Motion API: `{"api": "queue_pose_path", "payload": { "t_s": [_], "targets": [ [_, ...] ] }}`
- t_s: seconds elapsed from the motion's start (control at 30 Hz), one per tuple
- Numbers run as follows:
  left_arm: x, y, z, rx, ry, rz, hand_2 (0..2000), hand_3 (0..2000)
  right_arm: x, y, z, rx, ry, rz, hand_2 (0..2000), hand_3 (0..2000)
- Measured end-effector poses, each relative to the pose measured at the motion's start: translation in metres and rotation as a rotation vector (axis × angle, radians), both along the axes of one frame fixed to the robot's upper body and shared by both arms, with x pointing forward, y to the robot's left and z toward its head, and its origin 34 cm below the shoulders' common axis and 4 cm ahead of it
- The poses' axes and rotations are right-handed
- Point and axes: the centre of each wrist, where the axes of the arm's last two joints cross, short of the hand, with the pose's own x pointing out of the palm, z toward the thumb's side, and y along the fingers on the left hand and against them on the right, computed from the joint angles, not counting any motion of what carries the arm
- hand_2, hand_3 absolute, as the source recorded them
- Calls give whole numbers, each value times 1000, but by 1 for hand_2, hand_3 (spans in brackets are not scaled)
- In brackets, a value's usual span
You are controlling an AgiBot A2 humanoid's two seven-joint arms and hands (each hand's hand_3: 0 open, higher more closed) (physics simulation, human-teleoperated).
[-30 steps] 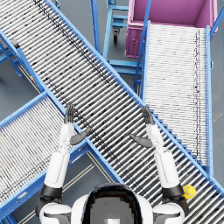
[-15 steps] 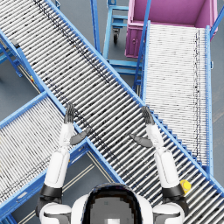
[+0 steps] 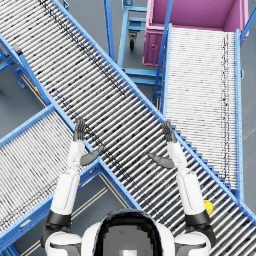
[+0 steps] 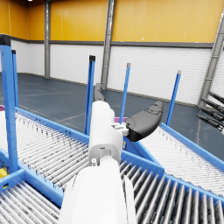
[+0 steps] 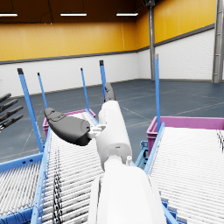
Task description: Pick up the oil and place it on the left assembly line, put the cola on the right, and keep Sprite still
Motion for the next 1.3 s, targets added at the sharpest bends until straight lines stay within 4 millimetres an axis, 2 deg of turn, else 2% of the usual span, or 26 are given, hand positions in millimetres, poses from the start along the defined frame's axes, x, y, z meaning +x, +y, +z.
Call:
{"api": "queue_pose_path", "payload": {
  "t_s": [1.3],
  "targets": [
    [0,0,0,0,0,0,0,0,0,0,0,0,0,0,0,0]
  ]
}}
